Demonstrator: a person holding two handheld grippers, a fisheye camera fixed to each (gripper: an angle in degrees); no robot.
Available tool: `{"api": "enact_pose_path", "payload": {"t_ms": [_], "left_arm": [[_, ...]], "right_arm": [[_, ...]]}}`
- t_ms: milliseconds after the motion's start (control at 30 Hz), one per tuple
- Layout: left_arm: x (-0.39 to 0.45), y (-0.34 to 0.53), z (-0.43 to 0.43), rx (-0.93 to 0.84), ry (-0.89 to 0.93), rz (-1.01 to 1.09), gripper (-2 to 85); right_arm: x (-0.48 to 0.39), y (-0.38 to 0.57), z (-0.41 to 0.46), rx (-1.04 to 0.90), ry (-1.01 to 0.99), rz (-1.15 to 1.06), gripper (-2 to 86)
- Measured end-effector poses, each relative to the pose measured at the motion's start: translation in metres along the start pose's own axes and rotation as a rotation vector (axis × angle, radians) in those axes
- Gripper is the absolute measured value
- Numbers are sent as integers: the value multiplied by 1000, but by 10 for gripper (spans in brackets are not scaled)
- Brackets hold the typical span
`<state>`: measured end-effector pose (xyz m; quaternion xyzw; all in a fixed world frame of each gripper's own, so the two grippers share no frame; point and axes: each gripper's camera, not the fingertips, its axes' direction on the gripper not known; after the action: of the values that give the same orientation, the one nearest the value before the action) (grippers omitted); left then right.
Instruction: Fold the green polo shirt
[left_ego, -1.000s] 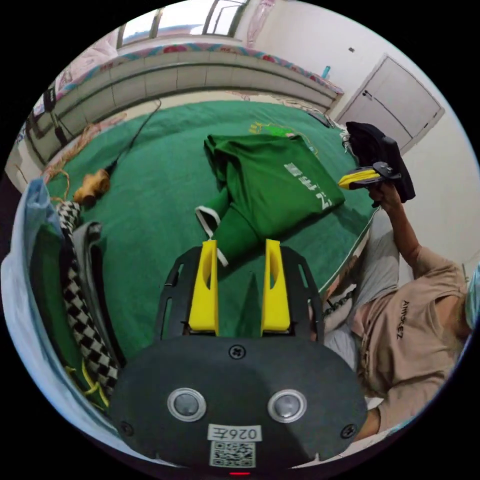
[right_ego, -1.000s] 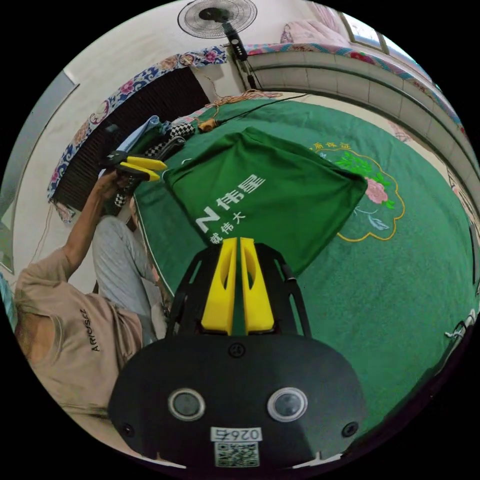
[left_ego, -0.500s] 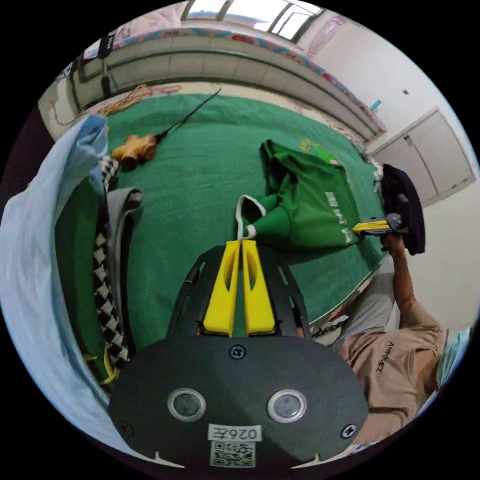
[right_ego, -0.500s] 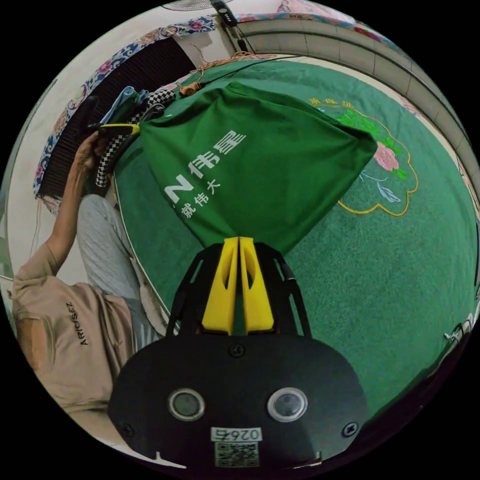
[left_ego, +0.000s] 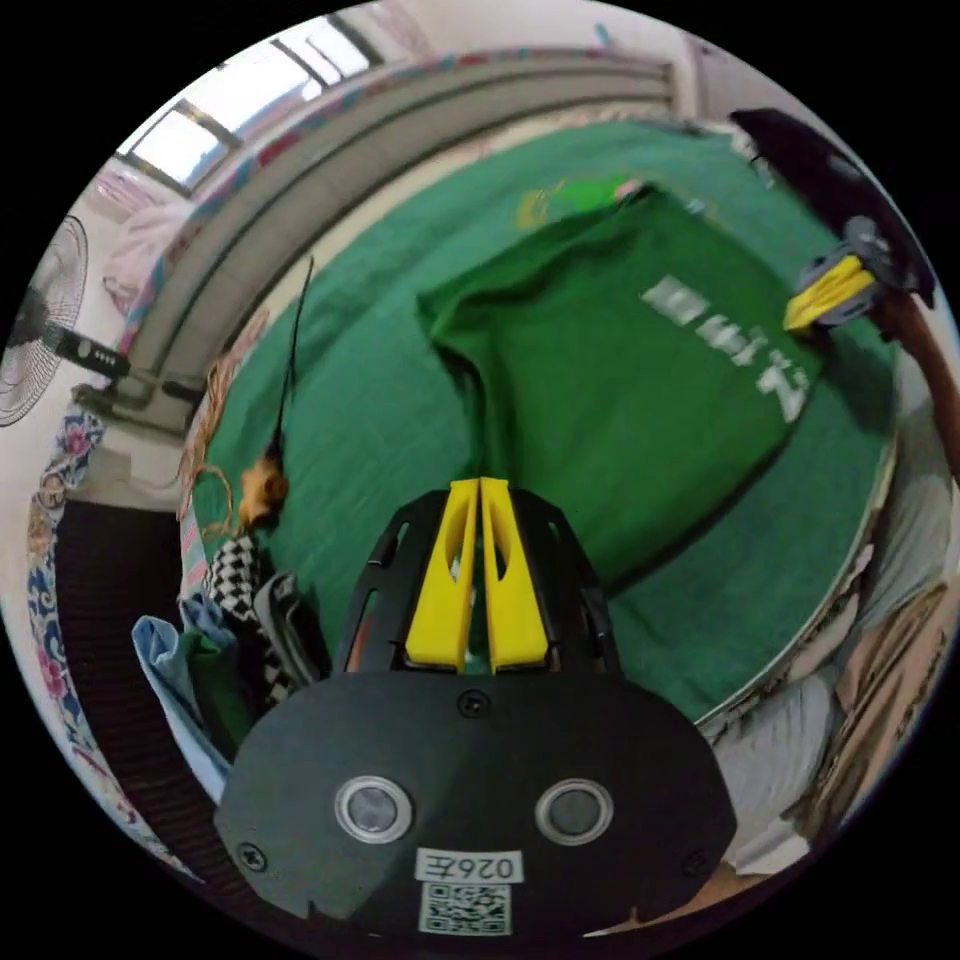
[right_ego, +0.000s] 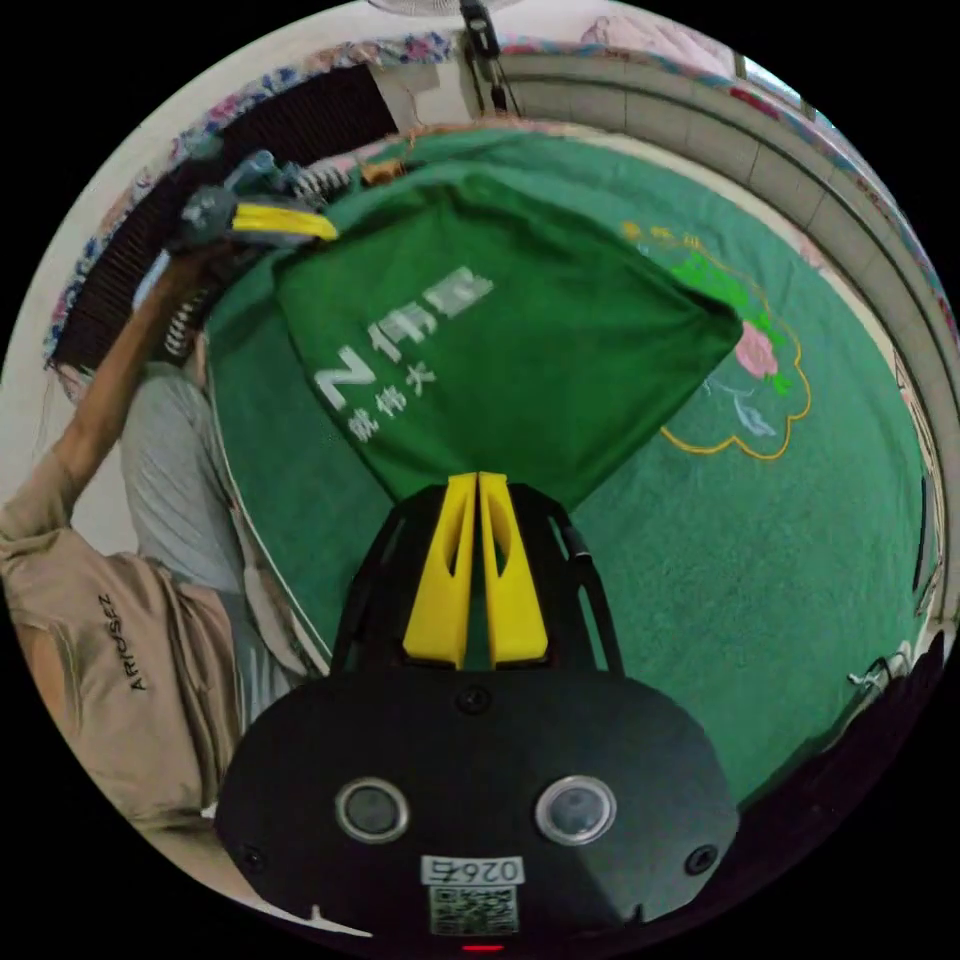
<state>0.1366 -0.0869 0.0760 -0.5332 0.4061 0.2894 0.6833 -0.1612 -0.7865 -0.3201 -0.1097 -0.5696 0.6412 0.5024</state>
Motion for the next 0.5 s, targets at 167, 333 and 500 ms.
{"api": "enact_pose_path", "payload": {"t_ms": [167, 333, 500], "left_arm": [[-60, 52, 3, 52, 231, -267, -10], [-62, 146, -65, 719, 402, -283, -10], [-36, 211, -108, 1244, 671, -21, -10]], "right_arm": [[11, 46, 8, 73, 9, 54, -9], [-28, 109, -30, 611, 136, -63, -2], [-82, 161, -21, 849, 298, -122, -1]]}}
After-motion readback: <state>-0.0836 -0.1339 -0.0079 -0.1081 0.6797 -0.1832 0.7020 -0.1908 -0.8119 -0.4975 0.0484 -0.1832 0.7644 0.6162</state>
